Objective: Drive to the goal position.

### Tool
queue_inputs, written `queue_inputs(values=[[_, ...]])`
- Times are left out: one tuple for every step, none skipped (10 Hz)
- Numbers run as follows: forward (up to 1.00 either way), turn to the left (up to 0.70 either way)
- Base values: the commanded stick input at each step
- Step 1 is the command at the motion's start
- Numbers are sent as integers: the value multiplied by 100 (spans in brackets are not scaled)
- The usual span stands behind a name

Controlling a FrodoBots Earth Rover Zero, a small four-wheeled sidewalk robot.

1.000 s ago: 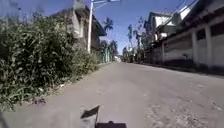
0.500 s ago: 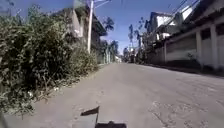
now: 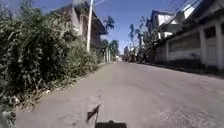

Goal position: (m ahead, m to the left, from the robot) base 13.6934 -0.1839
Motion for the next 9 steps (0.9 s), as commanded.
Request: queue_inputs(values=[[70,0],[70,0],[70,0],[70,0],[70,0],[70,0],[70,0],[70,0],[70,0]])
